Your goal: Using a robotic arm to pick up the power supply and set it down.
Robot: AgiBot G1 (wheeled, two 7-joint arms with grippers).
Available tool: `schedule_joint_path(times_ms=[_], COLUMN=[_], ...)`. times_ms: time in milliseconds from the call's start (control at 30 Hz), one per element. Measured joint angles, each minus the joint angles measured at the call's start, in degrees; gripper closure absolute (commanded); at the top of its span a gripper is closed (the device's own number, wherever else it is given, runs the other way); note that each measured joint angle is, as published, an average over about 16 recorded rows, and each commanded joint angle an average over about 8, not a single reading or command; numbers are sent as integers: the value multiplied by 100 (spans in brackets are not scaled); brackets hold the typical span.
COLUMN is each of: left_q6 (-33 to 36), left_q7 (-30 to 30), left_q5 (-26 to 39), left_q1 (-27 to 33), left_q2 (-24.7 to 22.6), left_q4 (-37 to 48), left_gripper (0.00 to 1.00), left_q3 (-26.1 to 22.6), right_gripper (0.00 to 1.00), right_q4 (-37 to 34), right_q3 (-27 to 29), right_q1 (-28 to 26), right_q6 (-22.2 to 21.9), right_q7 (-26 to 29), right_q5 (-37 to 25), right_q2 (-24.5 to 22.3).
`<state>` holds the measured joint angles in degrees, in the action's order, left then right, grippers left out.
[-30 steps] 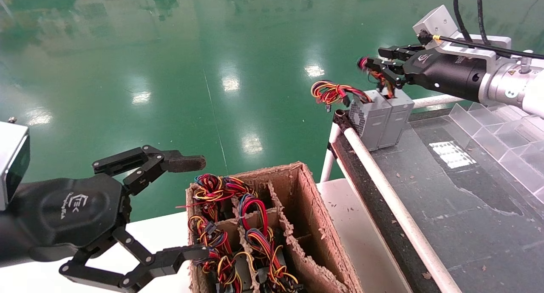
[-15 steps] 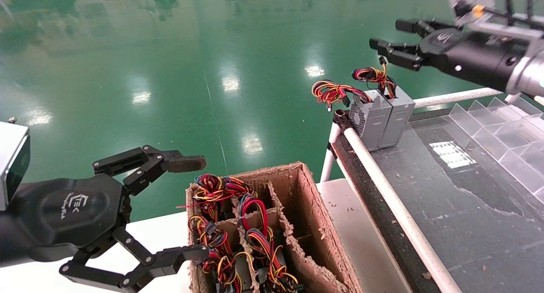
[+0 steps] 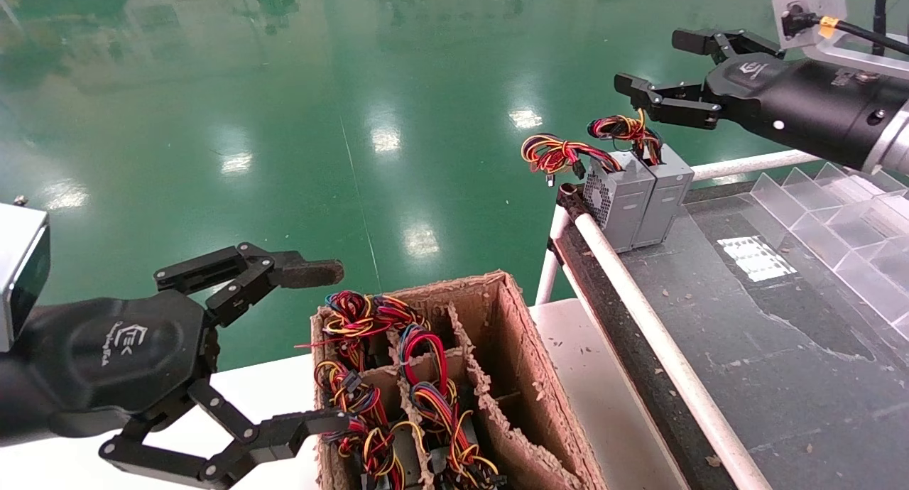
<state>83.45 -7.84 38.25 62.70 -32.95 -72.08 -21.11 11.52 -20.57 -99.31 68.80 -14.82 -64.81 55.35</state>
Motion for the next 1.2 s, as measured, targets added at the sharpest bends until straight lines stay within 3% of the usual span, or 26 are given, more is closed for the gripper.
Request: schedule_joint_path(times_ms=[1200], left_q6=[0], left_q7=[1], left_q5=[-1], left_q1=[0], left_q2=[0], left_q4=[0], left_gripper=[0], left_q3=[-1], right_gripper=[0], right_q4=[4414], right_q3=[324], right_q1=[2685], right_q6=[1202], right_q7=[1819], right_q5=[1632], right_q2=[-1446])
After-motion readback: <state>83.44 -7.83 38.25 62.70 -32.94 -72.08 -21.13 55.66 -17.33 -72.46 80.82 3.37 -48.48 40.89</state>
